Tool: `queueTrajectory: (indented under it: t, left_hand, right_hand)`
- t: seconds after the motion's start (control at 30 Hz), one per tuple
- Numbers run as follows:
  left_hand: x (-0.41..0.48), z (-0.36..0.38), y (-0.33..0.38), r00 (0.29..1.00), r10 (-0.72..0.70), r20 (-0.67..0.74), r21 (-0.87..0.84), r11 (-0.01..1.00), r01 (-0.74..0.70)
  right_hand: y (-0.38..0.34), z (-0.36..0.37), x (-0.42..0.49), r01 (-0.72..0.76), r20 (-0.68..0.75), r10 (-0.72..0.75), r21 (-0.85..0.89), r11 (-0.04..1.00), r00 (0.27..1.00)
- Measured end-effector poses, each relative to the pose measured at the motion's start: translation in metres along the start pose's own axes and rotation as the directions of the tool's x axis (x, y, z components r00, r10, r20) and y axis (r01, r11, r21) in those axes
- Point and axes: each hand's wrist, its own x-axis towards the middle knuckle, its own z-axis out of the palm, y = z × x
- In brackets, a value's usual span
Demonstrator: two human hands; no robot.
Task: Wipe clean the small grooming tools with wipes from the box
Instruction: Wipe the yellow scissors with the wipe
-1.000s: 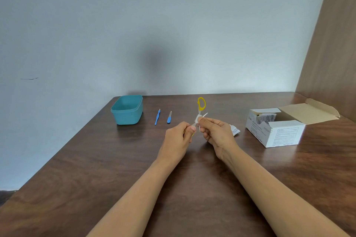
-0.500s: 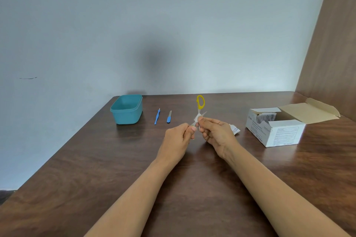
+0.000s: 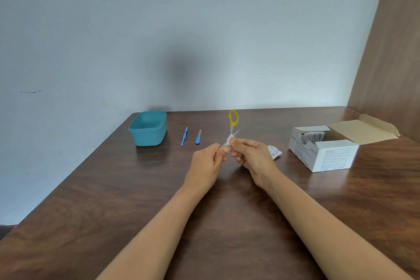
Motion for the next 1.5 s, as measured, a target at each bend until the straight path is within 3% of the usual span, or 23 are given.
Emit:
queueTrajectory:
  t: [0.3, 0.53, 0.87, 1.07, 1.37, 1.5]
  left_hand:
    - [0.0004, 0.0022, 0.0, 0.994, 0.028, 0.11, 0.014, 0.999, -0.03]
    - [0.0003, 0.0015, -0.0025, 0.996, 0.025, 0.091, 0.036, 0.999, -0.028]
    - [-0.0004, 0.0034, 0.005, 0.992, 0.035, 0.119, 0.033, 0.999, -0.039]
    - [0.0001, 0.0017, -0.0016, 0.998, 0.016, 0.068, 0.053, 0.998, -0.019]
    - [0.0002, 0.0036, 0.0061, 0.992, 0.049, 0.113, 0.024, 0.998, -0.052]
    - [-0.0004, 0.002, 0.0016, 0.995, 0.045, 0.094, 0.018, 0.999, -0.047]
  right_hand:
    - [-0.0054, -0.0051, 0.0038, -0.018, -0.104, 0.039, 0.198, 0.98, 0.994]
    - [-0.002, -0.0045, 0.0053, -0.03, -0.051, 0.035, 0.093, 0.995, 0.998]
    - [0.0016, -0.0011, 0.0067, 0.042, -0.21, 0.001, 0.2, 0.979, 0.978]
    - [0.0028, 0.0007, 0.004, 0.008, -0.106, -0.008, 0.001, 1.0, 0.994]
    - [-0.0025, -0.0005, 0.0045, 0.041, -0.235, 0.003, 0.182, 0.982, 0.972]
    - [0.0012, -0.0015, 0.0057, 0.027, -0.172, -0.011, 0.095, 0.995, 0.985]
